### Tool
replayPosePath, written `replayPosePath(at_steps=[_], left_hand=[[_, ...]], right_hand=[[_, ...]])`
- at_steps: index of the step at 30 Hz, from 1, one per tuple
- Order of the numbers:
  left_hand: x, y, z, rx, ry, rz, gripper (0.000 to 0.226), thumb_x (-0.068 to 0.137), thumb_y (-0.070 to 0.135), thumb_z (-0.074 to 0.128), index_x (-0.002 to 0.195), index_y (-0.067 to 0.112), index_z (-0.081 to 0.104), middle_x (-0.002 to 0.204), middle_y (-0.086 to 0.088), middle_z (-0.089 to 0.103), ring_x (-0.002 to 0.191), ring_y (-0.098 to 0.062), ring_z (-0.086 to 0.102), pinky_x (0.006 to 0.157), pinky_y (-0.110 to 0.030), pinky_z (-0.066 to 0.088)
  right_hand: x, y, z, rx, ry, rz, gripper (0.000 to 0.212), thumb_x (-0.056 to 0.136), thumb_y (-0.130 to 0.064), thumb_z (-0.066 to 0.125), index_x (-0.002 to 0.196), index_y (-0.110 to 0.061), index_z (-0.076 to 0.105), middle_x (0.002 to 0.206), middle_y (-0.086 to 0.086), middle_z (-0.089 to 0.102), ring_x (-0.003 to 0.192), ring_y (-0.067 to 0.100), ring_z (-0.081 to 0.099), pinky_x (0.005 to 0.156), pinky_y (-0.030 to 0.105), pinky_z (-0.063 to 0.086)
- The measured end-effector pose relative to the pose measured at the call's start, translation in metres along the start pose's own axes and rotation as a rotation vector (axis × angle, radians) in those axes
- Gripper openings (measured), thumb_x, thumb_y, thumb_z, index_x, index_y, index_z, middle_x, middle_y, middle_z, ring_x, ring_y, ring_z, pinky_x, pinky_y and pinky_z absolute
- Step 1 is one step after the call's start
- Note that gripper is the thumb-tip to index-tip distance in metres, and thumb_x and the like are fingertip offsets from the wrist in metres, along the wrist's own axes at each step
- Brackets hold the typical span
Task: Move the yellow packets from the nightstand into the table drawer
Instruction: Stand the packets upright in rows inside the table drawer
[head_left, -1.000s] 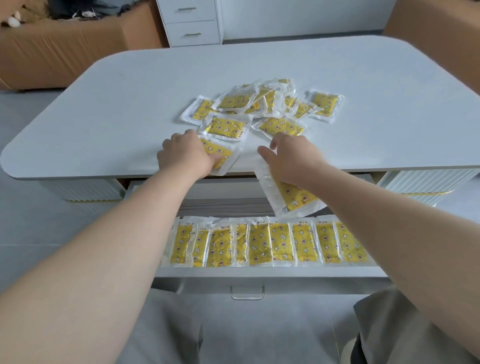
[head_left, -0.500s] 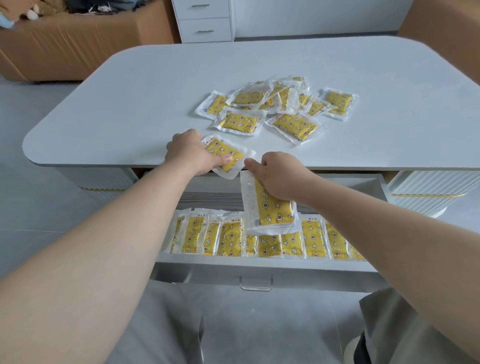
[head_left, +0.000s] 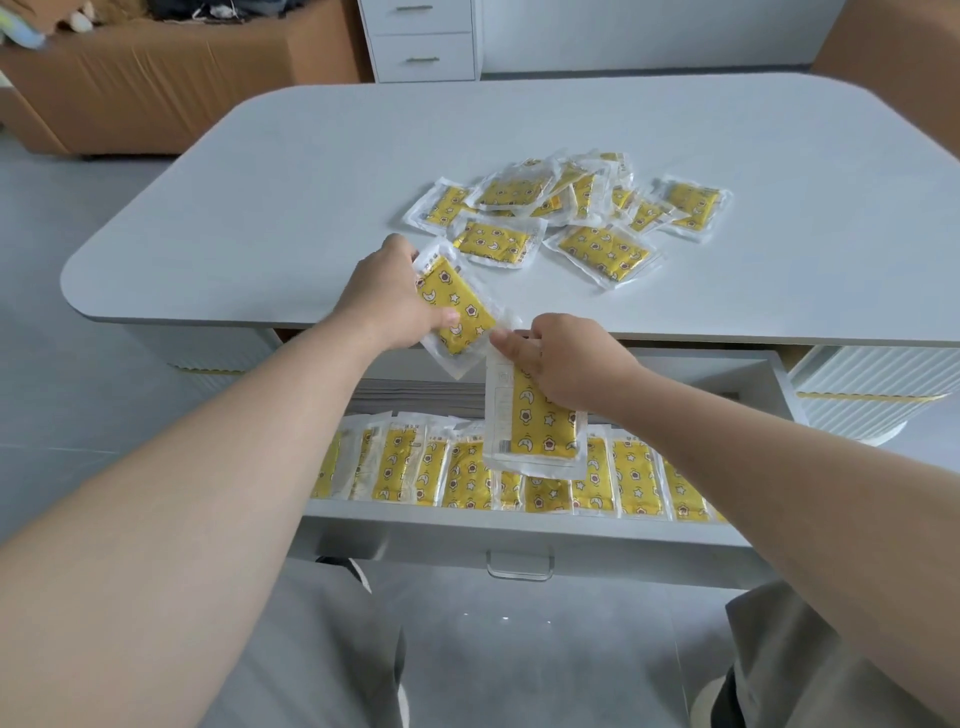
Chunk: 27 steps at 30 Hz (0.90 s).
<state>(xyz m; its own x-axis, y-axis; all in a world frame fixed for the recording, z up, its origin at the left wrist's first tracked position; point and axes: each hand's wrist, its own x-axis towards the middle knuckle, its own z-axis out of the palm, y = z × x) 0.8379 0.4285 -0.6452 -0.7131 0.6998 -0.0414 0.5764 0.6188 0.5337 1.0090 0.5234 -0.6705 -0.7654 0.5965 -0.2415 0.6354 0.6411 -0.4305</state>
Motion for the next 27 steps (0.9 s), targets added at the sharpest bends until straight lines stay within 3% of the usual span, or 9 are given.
replayPosePath(at_steps=[3, 5, 8, 12, 15, 17, 21, 23, 27], left_hand=[[-0.002, -0.005, -0.023, -0.008, -0.13, 0.064, 0.037, 0.08, 0.021, 0.084, 0.107, 0.02, 0.058, 0.1, -0.001, 0.063, 0.087, -0.021, 0.059, 0.07, -0.028, 0.042], [-0.005, -0.013, -0.038, 0.197, -0.329, 0.105, 0.033, 0.08, 0.018, 0.084, 0.099, 0.022, 0.057, 0.094, -0.002, 0.066, 0.081, -0.021, 0.06, 0.067, -0.029, 0.043], [-0.01, -0.031, -0.037, 0.504, -0.571, 0.048, 0.032, 0.081, 0.018, 0.082, 0.103, 0.024, 0.059, 0.095, 0.001, 0.066, 0.081, -0.018, 0.063, 0.071, -0.031, 0.048], [-0.009, -0.062, -0.013, 0.573, -0.787, -0.011, 0.029, 0.083, 0.018, 0.079, 0.096, 0.033, 0.058, 0.113, 0.006, 0.064, 0.098, -0.016, 0.065, 0.075, -0.029, 0.051], [-0.009, -0.078, 0.0, 0.552, -0.821, -0.028, 0.031, 0.084, 0.016, 0.079, 0.1, 0.033, 0.058, 0.124, 0.007, 0.061, 0.114, -0.019, 0.06, 0.091, -0.036, 0.052], [-0.008, -0.085, 0.006, 0.575, -0.795, -0.028, 0.032, 0.083, 0.018, 0.08, 0.102, 0.032, 0.059, 0.124, 0.007, 0.061, 0.114, -0.02, 0.059, 0.098, -0.039, 0.05], [-0.007, -0.09, 0.015, 0.614, -0.696, -0.032, 0.034, 0.079, 0.02, 0.084, 0.1, 0.031, 0.06, 0.12, 0.003, 0.062, 0.107, -0.022, 0.06, 0.092, -0.039, 0.052], [-0.007, -0.092, 0.019, 0.642, -0.679, -0.052, 0.041, 0.078, 0.023, 0.085, 0.11, 0.027, 0.06, 0.123, 0.001, 0.061, 0.108, -0.023, 0.06, 0.09, -0.037, 0.052], [-0.011, -0.097, 0.026, 0.671, -0.65, -0.118, 0.071, 0.073, 0.034, 0.088, 0.133, 0.022, 0.052, 0.134, -0.001, 0.057, 0.115, -0.023, 0.057, 0.097, -0.038, 0.051]], right_hand=[[0.003, 0.002, 0.006, 0.145, -0.05, 0.029, 0.068, 0.09, -0.073, 0.045, 0.098, -0.007, 0.057, 0.09, 0.009, 0.066, 0.076, 0.024, 0.063, 0.063, 0.037, 0.051], [0.003, 0.004, 0.011, 0.164, -0.099, 0.026, 0.058, 0.091, -0.068, 0.053, 0.1, -0.01, 0.054, 0.089, 0.006, 0.065, 0.074, 0.02, 0.062, 0.057, 0.031, 0.048], [0.003, 0.004, 0.018, 0.248, -0.153, 0.037, 0.04, 0.096, -0.052, 0.06, 0.099, -0.013, 0.052, 0.089, 0.007, 0.068, 0.068, 0.023, 0.066, 0.05, 0.03, 0.05], [-0.001, 0.0, 0.025, 0.249, -0.202, 0.001, 0.027, 0.1, -0.039, 0.058, 0.113, -0.017, 0.05, 0.099, 0.004, 0.067, 0.076, 0.02, 0.067, 0.057, 0.028, 0.056], [-0.002, 0.001, 0.029, 0.228, -0.235, -0.013, 0.028, 0.102, -0.033, 0.057, 0.124, -0.018, 0.047, 0.108, 0.006, 0.067, 0.087, 0.024, 0.07, 0.076, 0.04, 0.062], [-0.003, 0.003, 0.03, 0.226, -0.249, -0.014, 0.028, 0.102, -0.029, 0.057, 0.126, -0.019, 0.048, 0.11, 0.005, 0.066, 0.088, 0.024, 0.07, 0.074, 0.038, 0.062], [-0.001, 0.005, 0.031, 0.242, -0.261, -0.019, 0.028, 0.101, -0.021, 0.058, 0.127, -0.02, 0.051, 0.113, 0.004, 0.065, 0.091, 0.022, 0.068, 0.064, 0.029, 0.058], [0.0, 0.006, 0.032, 0.235, -0.274, -0.008, 0.029, 0.1, -0.017, 0.057, 0.128, -0.02, 0.052, 0.113, 0.004, 0.066, 0.09, 0.021, 0.069, 0.061, 0.027, 0.057], [0.002, 0.007, 0.034, 0.196, -0.313, -0.005, 0.043, 0.093, -0.004, 0.059, 0.133, -0.02, 0.051, 0.113, 0.005, 0.067, 0.092, 0.024, 0.068, 0.069, 0.032, 0.061]])
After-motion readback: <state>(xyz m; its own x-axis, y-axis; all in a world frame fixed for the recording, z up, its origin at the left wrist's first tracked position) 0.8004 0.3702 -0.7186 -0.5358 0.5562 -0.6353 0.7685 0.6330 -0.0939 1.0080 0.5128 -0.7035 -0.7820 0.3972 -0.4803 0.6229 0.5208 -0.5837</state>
